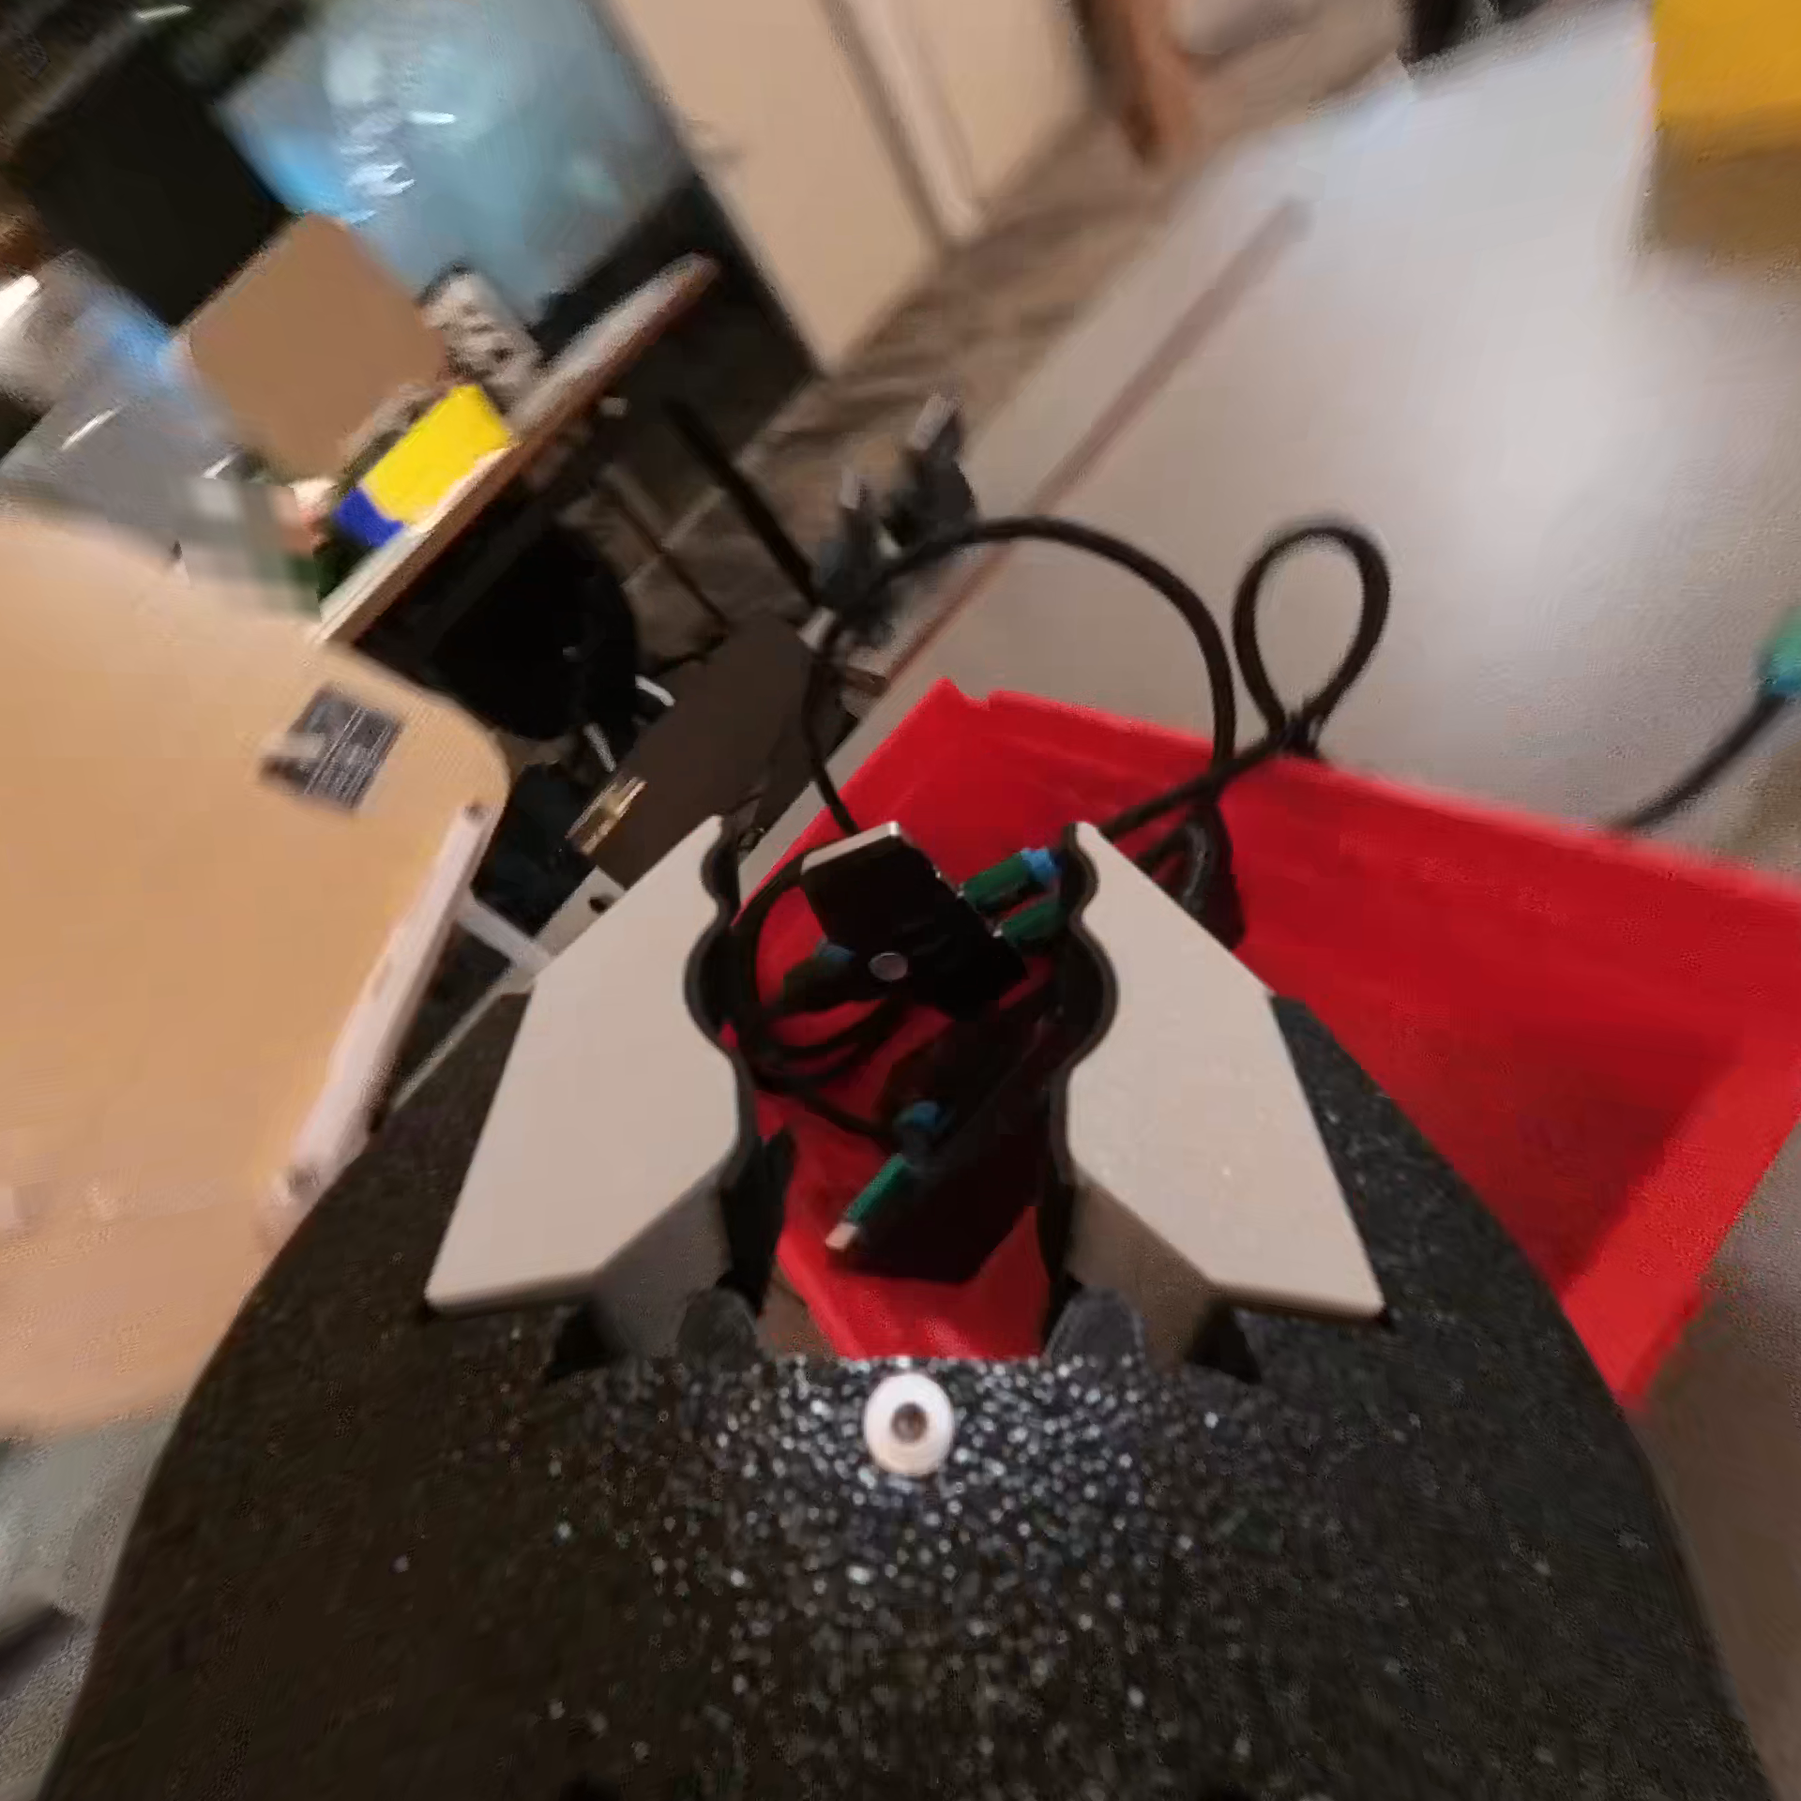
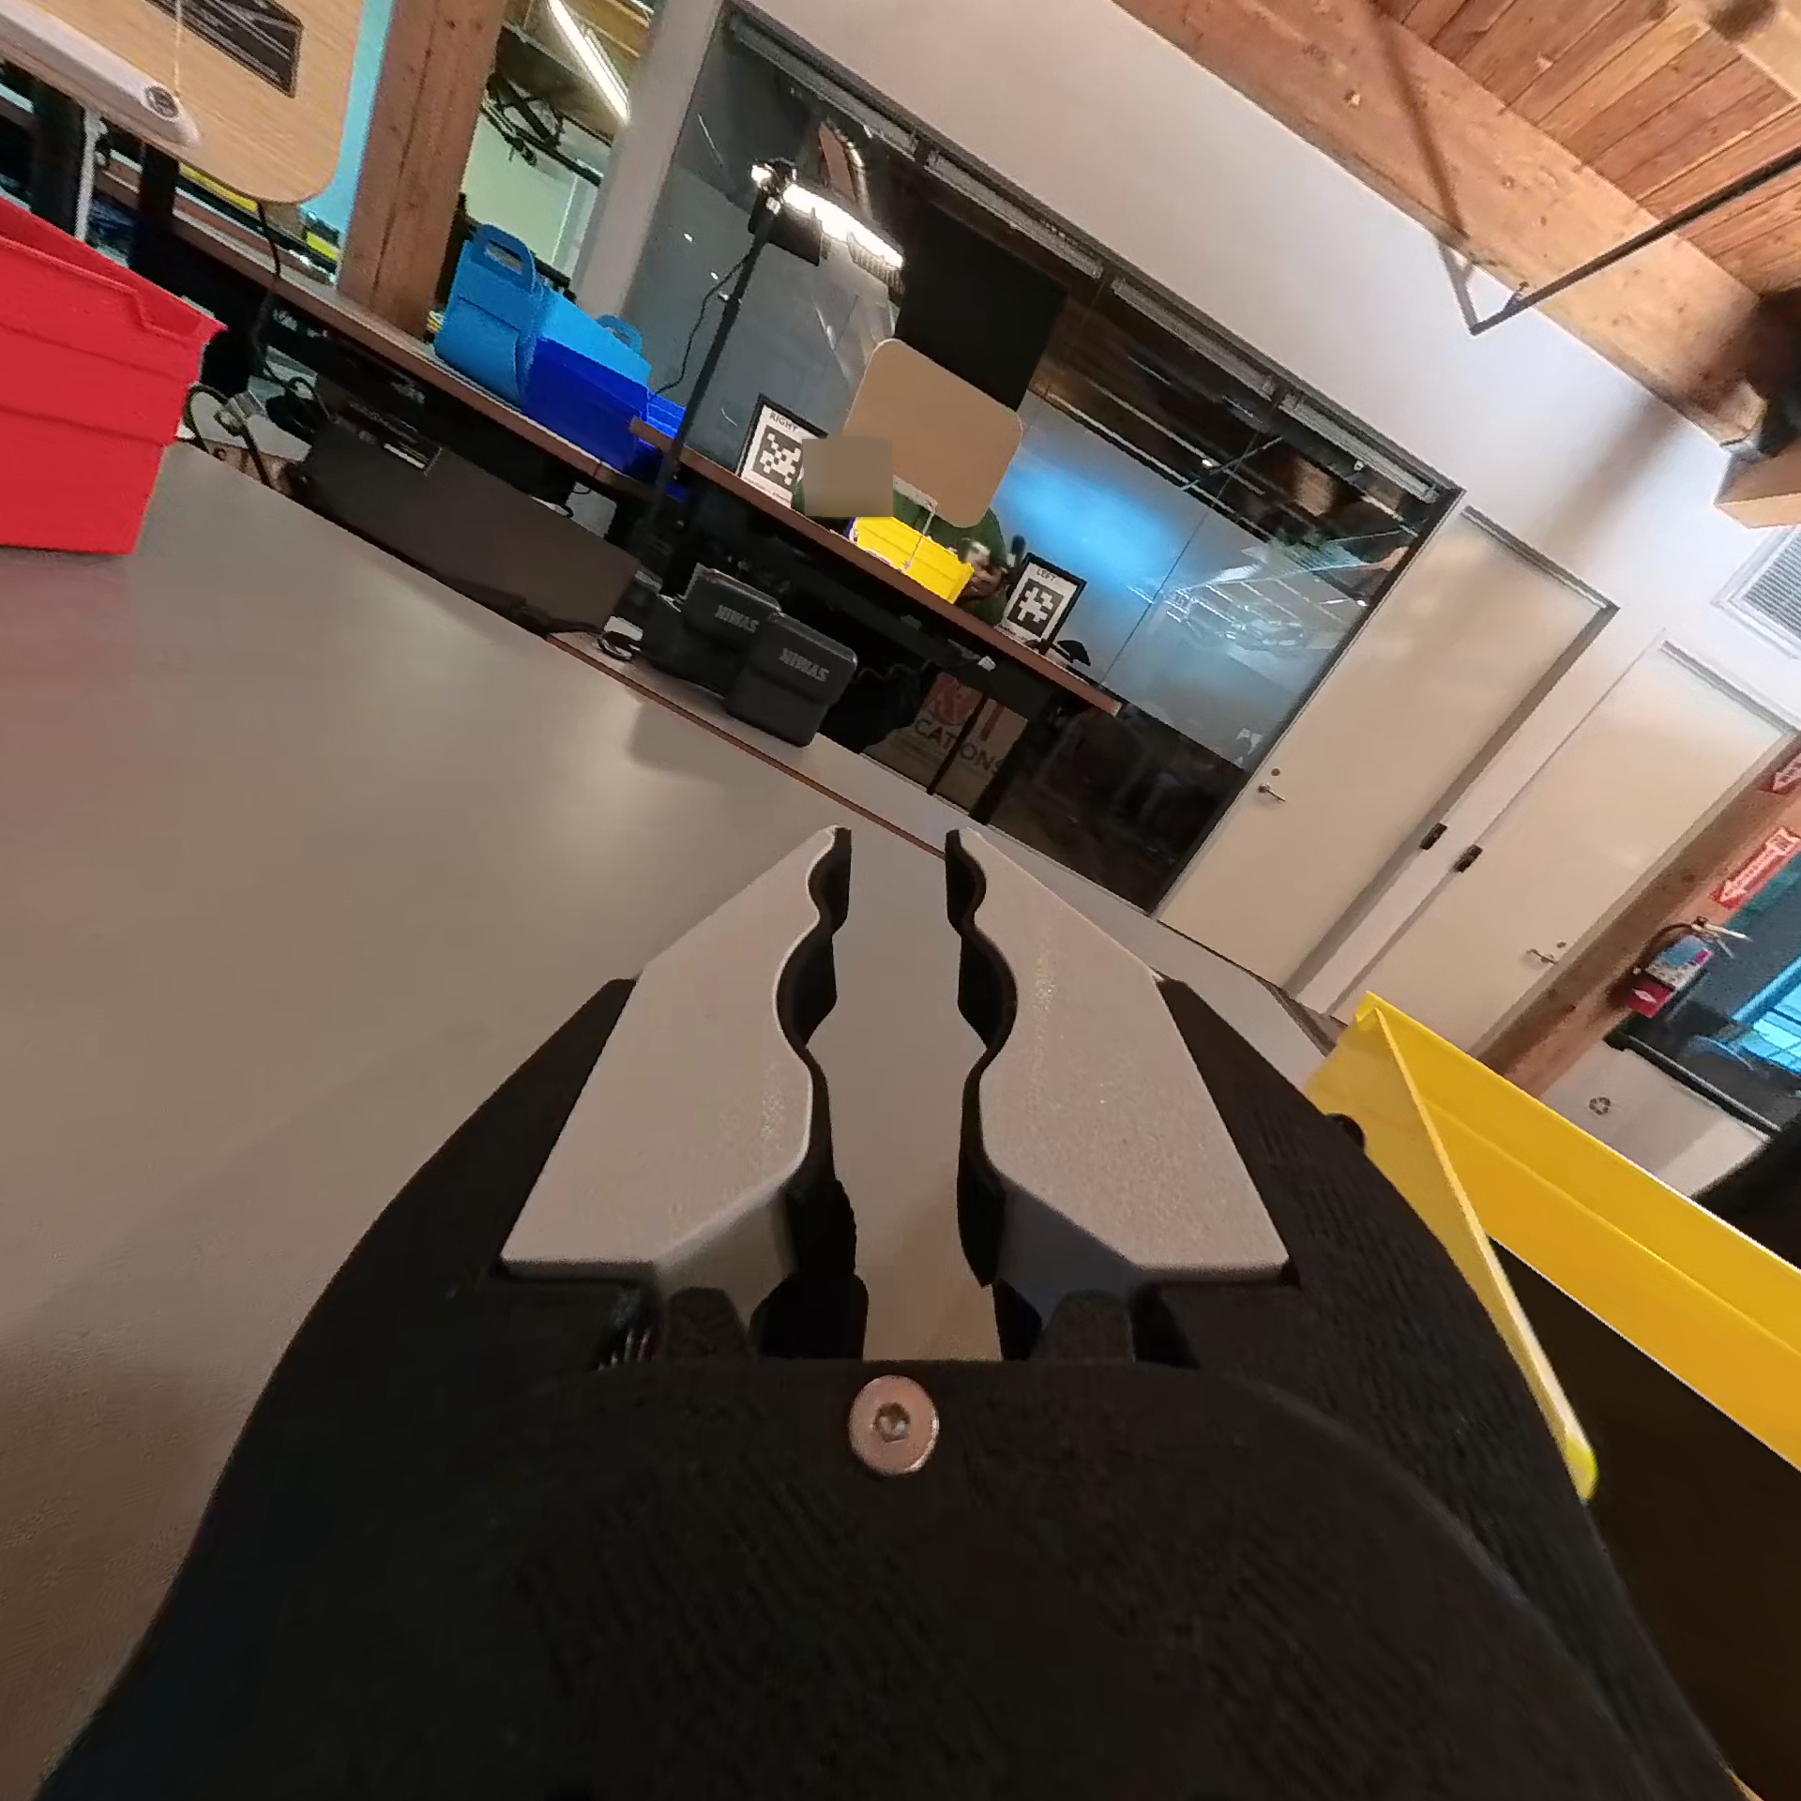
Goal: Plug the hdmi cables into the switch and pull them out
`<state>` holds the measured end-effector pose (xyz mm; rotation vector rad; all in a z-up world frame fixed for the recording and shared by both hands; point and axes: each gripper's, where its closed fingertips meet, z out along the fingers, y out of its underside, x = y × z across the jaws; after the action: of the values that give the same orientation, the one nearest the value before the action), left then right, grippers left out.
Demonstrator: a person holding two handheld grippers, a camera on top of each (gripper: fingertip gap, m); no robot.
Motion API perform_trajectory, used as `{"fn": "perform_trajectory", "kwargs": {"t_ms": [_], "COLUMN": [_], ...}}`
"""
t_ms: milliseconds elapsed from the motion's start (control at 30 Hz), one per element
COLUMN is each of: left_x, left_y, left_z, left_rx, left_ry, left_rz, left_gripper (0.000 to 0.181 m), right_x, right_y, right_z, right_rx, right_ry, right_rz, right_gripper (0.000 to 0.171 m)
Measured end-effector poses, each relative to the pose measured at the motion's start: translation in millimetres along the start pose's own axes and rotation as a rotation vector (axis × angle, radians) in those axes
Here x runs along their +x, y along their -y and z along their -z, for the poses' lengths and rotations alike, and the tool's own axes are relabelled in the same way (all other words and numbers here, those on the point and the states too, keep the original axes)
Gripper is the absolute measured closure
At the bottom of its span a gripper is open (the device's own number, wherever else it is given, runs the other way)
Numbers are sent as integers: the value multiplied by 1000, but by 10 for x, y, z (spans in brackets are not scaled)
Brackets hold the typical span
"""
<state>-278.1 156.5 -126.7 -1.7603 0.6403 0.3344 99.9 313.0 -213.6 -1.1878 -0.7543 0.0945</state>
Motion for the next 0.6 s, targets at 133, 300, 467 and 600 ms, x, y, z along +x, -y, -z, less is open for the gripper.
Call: {"fn": "perform_trajectory", "kwargs": {"t_ms": [133, 300, 467, 600], "left_x": [9, -69, 14, 94], "left_y": [-364, -572, -684, -975], "left_z": [-339, -516, -764, -870], "left_rx": [-380, -688, -749, -817], "left_ry": [-299, -502, -668, -761], "left_rz": [-254, -434, -584, -658], "left_gripper": [127, 108, 114, 121], "right_x": [-48, -124, -188, -204], "right_y": [40, 80, 67, 47], "right_z": [11, 11, -10, -20], "right_rx": [20, 39, 32, 23], "right_ry": [26, 63, 87, 93], "right_rz": [1, 7, 35, 46], "right_gripper": [153, 153, 153, 153]}}
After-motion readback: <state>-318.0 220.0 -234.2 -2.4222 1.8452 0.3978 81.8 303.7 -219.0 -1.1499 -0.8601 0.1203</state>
